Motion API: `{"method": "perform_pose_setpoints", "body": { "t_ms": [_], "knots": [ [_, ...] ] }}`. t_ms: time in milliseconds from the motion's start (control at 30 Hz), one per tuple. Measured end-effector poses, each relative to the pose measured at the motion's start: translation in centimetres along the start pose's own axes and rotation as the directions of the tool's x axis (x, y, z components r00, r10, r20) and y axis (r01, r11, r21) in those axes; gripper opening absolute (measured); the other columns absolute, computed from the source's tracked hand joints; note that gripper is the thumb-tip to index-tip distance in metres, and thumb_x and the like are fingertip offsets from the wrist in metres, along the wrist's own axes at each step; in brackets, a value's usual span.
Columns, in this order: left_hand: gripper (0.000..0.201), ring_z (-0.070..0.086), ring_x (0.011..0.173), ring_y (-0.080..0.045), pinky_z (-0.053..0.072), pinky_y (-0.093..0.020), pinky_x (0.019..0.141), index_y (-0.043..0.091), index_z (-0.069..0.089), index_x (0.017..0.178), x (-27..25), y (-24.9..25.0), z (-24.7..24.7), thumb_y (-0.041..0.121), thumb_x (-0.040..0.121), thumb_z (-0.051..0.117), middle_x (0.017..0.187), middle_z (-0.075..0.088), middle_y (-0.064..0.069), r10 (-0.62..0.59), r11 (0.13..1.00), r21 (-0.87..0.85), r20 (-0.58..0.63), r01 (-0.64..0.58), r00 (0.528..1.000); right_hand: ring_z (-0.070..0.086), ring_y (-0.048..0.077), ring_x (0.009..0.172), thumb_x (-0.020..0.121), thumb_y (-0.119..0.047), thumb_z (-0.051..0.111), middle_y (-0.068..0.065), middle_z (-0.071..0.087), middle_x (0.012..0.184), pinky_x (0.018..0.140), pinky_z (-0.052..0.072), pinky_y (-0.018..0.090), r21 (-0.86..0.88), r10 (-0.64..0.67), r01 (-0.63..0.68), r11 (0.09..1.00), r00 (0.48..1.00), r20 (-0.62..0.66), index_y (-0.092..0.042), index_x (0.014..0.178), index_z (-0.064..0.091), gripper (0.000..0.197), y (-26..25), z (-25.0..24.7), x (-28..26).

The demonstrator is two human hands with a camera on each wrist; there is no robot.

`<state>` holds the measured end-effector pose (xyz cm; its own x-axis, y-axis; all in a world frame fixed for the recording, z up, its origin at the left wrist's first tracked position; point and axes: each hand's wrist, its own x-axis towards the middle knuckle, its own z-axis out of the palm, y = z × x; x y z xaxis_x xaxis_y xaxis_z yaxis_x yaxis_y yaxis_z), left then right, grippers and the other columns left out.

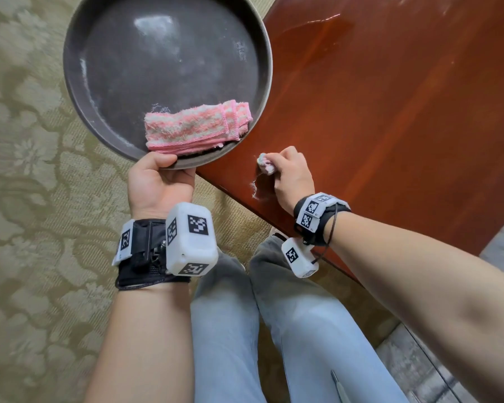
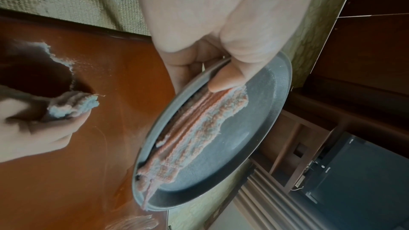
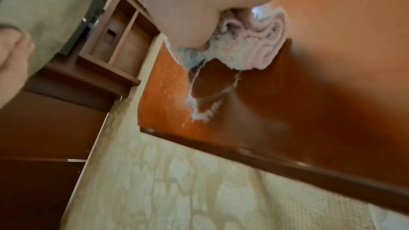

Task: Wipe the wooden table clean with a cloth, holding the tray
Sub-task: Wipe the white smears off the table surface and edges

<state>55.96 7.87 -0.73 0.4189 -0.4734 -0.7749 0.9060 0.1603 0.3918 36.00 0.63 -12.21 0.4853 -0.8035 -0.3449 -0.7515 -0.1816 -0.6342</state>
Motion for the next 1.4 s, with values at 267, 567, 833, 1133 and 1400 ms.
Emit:
{"method": "perform_pose_setpoints", "body": {
  "t_ms": [267,567,833,1133,1400],
  "knots": [
    [0.041,0.068,0.09,-0.033,0.053,-0.039,0.097,-0.002,0.061,0.097,-0.6,-0.4,-2.3,-0.01,0.062,0.041,0.09,0.069,-0.016,0.002,1.0,-0.026,0.003,-0.002,1.0,0.047,0.026,0.102,0.086,-0.006,0.041,0.009,0.05,0.106,0.083,0.037,0.026,0.025,0.155,-0.155,0.988,0.938,-0.311,-0.022,0.117,0.067,0.044,2.1,-5.3,4.7],
    [0.041,0.067,0.091,-0.034,0.05,-0.043,0.102,-0.001,0.061,0.096,-2.3,0.1,-5.8,-0.01,0.062,0.041,0.09,0.068,-0.016,-0.03,0.999,0.018,-0.018,0.03,0.999,0.042,0.0,0.082,0.09,-0.041,0.057,0.001,0.052,0.112,0.076,0.036,0.007,-0.087,0.178,-0.185,0.979,0.98,-0.089,-0.025,0.112,0.067,0.03,0.7,-2.5,4.2],
    [0.046,0.066,0.095,-0.035,0.049,-0.043,0.104,-0.001,0.06,0.102,-5.6,1.1,-10.6,-0.009,0.062,0.041,0.098,0.067,-0.016,-0.072,0.996,0.053,-0.017,0.073,0.997,0.049,0.016,0.098,0.089,-0.004,0.04,0.003,0.052,0.108,0.086,0.036,0.019,0.21,0.211,-0.162,0.964,0.947,-0.241,-0.023,0.121,0.066,0.046,-3.3,-2.1,-1.2],
    [0.04,0.063,0.099,-0.033,0.049,-0.042,0.103,0.004,0.054,0.094,-7.9,0.5,-19.8,-0.007,0.058,0.042,0.1,0.063,-0.013,-0.125,0.98,0.139,-0.114,0.14,0.986,0.066,0.026,0.093,0.069,-0.008,0.037,-0.003,0.071,0.089,0.086,0.056,0.046,0.539,0.406,-0.196,0.819,0.861,-0.305,-0.026,0.08,0.065,0.035,-4.1,0.0,-6.1],
    [0.035,0.065,0.083,-0.024,0.056,-0.031,0.08,0.006,0.054,0.09,-9.3,-3.4,-28.3,-0.004,0.061,0.038,0.093,0.064,-0.009,-0.2,0.95,0.178,-0.29,0.258,0.936,0.069,0.033,0.093,0.064,-0.009,0.039,0.004,0.07,0.093,0.081,0.056,0.056,0.649,0.363,-0.106,0.753,0.89,-0.276,-0.039,0.079,0.068,0.044,-2.5,2.6,-6.6]
  ]
}}
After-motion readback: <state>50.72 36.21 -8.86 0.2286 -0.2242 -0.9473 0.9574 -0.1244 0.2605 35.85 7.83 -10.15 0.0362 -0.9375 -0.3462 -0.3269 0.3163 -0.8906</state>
